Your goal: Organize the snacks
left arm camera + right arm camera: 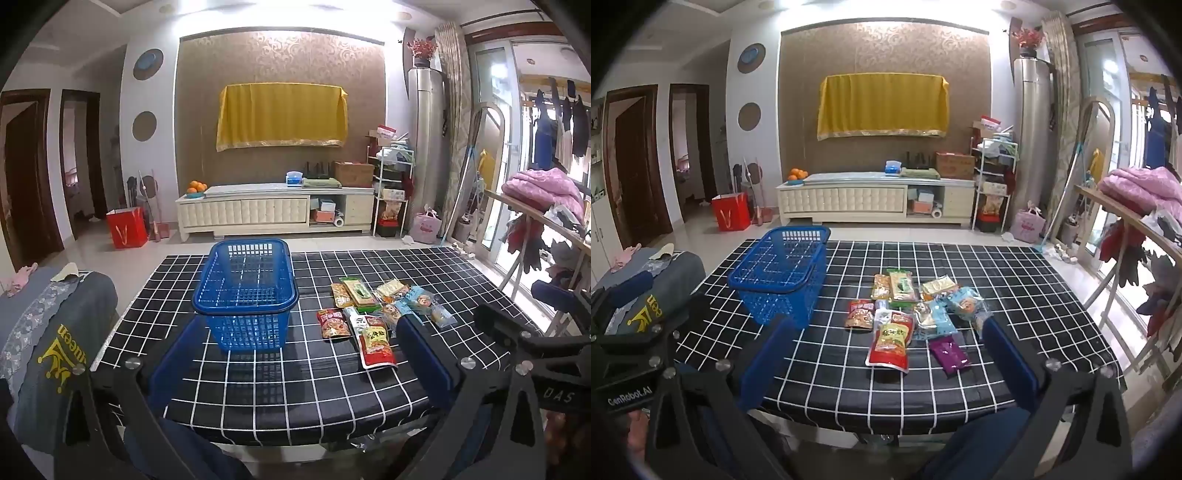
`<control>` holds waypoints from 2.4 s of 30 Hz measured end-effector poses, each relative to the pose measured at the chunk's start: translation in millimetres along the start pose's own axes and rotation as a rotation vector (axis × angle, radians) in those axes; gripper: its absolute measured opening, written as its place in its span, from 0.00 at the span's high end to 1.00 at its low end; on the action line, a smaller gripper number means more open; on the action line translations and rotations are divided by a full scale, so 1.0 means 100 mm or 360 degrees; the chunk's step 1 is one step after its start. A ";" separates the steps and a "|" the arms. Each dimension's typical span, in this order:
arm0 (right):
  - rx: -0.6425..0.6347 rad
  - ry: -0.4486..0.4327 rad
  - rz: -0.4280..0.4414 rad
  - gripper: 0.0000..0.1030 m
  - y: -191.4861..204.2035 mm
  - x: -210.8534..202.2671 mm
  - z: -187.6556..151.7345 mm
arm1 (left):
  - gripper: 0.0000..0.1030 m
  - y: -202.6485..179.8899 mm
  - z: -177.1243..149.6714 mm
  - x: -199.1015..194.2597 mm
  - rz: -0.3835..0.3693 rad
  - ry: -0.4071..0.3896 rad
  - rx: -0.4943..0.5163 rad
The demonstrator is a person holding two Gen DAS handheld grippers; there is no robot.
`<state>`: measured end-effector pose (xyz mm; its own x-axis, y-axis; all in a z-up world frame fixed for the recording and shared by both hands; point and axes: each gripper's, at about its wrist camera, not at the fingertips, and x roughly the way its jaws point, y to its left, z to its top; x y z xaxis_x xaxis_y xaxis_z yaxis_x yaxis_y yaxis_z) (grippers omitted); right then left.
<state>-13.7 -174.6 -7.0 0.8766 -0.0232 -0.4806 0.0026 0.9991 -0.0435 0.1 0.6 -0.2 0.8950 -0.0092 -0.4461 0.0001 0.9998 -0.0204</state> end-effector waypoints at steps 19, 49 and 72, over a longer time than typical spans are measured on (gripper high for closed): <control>-0.0022 0.0017 0.0013 0.00 0.03 0.04 -0.01 | 0.00 0.03 -0.02 0.02 -0.0005 0.0024 -0.0013; -0.0019 0.0038 0.0017 0.00 0.02 0.02 -0.03 | 0.00 0.01 -0.04 0.01 -0.0015 0.0039 -0.0010; 0.0014 0.0072 -0.0026 0.00 -0.16 0.15 0.12 | 0.00 -0.16 0.14 0.13 -0.0100 0.0068 0.0023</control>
<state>5.2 -190.7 -3.1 0.8536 -0.0413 -0.5192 0.0214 0.9988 -0.0443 17.6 -15.5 6.8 0.8731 -0.0725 -0.4820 0.0625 0.9974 -0.0368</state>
